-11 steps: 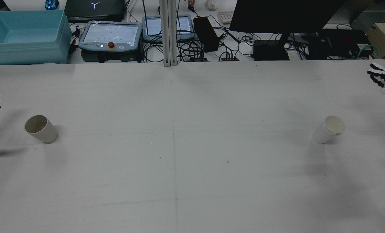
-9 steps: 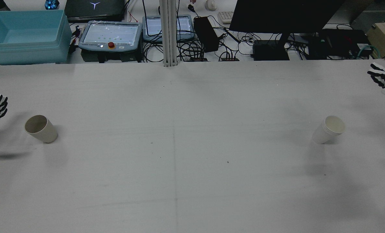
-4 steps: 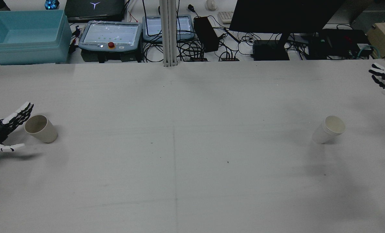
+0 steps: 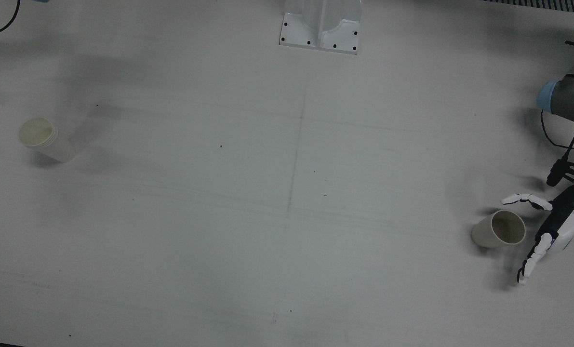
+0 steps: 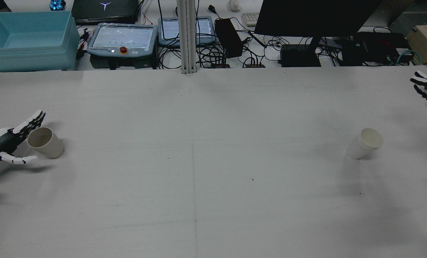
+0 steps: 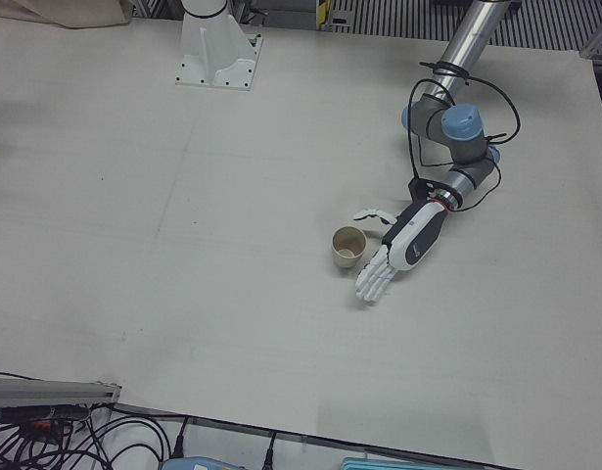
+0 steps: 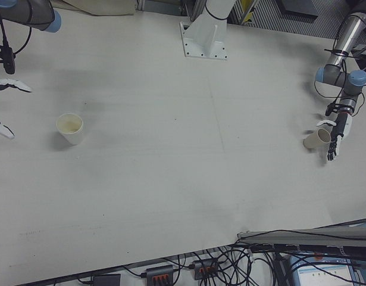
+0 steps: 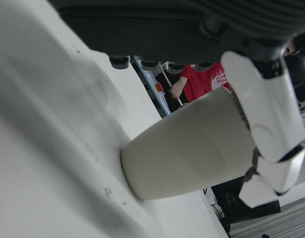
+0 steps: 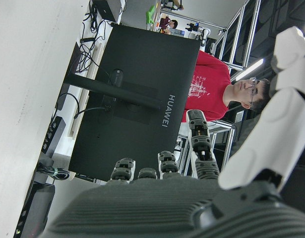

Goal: Pour water
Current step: 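Reach the left hand to the nearby white paper cup and grasp it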

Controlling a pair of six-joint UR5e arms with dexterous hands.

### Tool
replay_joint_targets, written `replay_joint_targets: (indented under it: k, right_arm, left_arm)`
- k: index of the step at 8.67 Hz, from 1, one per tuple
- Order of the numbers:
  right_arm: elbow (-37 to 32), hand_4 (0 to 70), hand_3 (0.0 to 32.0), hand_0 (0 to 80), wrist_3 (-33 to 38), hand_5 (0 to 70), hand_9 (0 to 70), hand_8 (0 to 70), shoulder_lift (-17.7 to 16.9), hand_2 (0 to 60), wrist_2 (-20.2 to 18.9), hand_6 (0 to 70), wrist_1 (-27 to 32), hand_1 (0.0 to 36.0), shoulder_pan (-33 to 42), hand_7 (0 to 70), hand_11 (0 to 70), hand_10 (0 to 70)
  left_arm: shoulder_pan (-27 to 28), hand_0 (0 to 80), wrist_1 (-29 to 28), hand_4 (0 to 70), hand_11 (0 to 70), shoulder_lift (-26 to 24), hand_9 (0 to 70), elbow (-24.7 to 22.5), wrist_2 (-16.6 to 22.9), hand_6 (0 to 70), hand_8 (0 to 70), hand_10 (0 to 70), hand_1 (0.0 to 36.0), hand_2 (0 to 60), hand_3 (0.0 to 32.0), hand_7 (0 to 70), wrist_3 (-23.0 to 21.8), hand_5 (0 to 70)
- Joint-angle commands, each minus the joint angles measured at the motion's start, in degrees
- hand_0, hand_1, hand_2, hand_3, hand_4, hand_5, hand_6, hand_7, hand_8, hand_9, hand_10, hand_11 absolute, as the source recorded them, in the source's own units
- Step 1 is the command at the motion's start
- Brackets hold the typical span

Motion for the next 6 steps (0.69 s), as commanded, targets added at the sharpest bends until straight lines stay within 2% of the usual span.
replay_joint_targets:
  k: [1, 3, 4, 5, 6]
  right_arm:
    - [0.2, 18.6, 0.0, 41.1, 0.0, 5.0, 0.0, 0.3, -0.1, 19.4, -0.2, 6.8, 0.0, 10.5, 0.1, 6.4, 7.2, 4.3]
    - [0.2, 17.3, 0.0, 41.2, 0.1, 4.9, 0.0, 0.2, -0.2, 19.1, -0.2, 6.3, 0.4, 10.6, 0.1, 5.5, 6.9, 4.0]
    - [0.3, 18.5, 0.0, 41.4, 0.0, 5.5, 0.0, 0.3, -0.9, 19.6, -0.2, 6.5, 1.1, 10.8, 0.1, 6.0, 6.6, 3.9]
    - [0.3, 19.1, 0.0, 41.7, 0.1, 5.9, 0.0, 0.3, -1.3, 19.6, -0.2, 6.7, 1.5, 10.9, 0.1, 6.2, 6.6, 3.9]
    - [0.4, 18.4, 0.0, 41.7, 0.1, 5.7, 0.0, 0.2, -1.5, 19.4, -0.2, 6.3, 1.5, 11.0, 0.2, 5.7, 6.5, 3.8]
  left_arm:
    - [0.0, 41.7, 2.5, 0.0, 0.0, -2.4, 0.0, -0.1, 0.0, 0.0, 0.0, 0.0, 16.8, 29.0, 6.4, 1.4, 0.1, 0.0]
    - [0.0, 41.3, 4.0, 0.0, 0.0, -4.3, 0.0, 0.2, -0.1, 0.0, 0.0, 0.0, 16.4, 28.9, 5.6, 1.5, 0.1, 0.0]
    - [0.3, 41.5, 3.9, 2.7, 0.0, -4.3, 0.0, 0.2, -0.2, 0.0, 0.0, 0.0, 16.0, 29.2, 1.4, 2.0, 0.0, 0.0]
    - [0.3, 40.9, 3.9, 16.1, 0.0, -4.5, 0.0, 0.2, -0.2, 0.1, 0.0, 0.0, 15.2, 31.8, 0.0, 4.5, -0.1, 13.6]
    - [0.4, 40.2, 5.0, 26.1, 0.0, -4.9, 0.7, 0.0, -0.5, 2.4, 0.0, 0.0, 14.5, 34.4, 0.0, 10.6, -0.1, 35.9]
